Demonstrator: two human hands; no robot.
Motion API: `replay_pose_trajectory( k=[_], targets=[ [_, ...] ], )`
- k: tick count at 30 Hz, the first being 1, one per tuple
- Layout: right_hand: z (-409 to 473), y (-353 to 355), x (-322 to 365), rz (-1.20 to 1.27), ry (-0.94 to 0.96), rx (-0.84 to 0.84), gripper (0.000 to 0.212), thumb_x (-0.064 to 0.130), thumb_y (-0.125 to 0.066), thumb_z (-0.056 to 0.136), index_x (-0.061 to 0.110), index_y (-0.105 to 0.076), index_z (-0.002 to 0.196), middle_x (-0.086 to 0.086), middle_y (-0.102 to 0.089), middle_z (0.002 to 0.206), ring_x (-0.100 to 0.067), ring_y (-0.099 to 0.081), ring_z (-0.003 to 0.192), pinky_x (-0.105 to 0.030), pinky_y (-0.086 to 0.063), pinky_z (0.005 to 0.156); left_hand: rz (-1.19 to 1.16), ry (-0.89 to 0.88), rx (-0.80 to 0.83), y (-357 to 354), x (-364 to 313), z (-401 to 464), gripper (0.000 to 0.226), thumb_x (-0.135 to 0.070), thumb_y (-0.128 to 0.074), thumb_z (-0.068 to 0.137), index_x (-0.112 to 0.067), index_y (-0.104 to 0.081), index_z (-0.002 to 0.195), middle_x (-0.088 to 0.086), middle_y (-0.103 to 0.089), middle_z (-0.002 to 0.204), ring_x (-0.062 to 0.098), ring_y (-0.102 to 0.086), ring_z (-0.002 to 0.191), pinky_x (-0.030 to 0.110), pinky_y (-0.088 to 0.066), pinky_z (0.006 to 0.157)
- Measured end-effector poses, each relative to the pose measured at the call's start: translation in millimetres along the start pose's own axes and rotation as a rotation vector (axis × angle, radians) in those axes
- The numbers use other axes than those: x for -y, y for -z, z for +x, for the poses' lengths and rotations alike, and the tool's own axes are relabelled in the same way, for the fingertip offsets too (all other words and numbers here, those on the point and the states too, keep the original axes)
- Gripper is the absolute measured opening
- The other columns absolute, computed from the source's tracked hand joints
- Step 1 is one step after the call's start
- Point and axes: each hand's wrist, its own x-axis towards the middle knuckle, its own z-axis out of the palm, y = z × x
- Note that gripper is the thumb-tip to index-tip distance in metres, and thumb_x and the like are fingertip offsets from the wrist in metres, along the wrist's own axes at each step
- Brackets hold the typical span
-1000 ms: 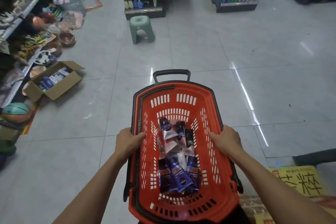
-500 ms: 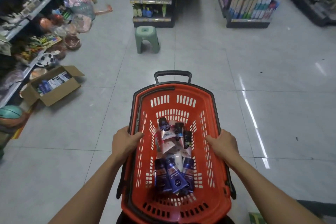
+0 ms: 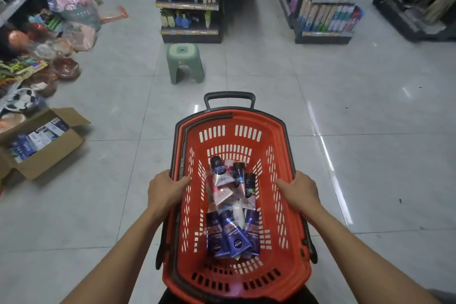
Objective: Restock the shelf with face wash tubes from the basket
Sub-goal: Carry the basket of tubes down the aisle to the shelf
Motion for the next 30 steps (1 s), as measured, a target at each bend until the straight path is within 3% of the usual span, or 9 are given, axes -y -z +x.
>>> replay_pose_trajectory(
  k=[14, 30],
  targets=[
    [135.0, -7.3, 104.0, -0.031, -0.035, 0.002, 0.042, 0.054, -0.066, 0.088, 0.021, -0.058, 0.113, 0.001, -0.071, 0.097, -0.017, -0.071, 0.078, -0.041, -0.062, 0.078, -0.024, 0.011, 0.071, 10.2, -73.9, 156.6, 0.048, -0.059, -0.077, 0.082, -0.019, -0.065, 0.107, -0.005, -0.078, 0.087, 0.015, -0.078, 0.068, 0.042, -0.065, 0.077],
    [403.2, 111.1, 142.2, 0.039, 0.008, 0.010, 0.041, 0.060, -0.066, 0.087, 0.026, -0.053, 0.106, 0.002, -0.071, 0.097, -0.017, -0.072, 0.076, -0.039, -0.061, 0.076, -0.027, 0.016, 0.035, -108.9, -294.3, 314.8, 0.044, -0.052, -0.077, 0.086, -0.016, -0.064, 0.107, -0.003, -0.079, 0.086, 0.016, -0.078, 0.067, 0.043, -0.065, 0.076]
  ],
)
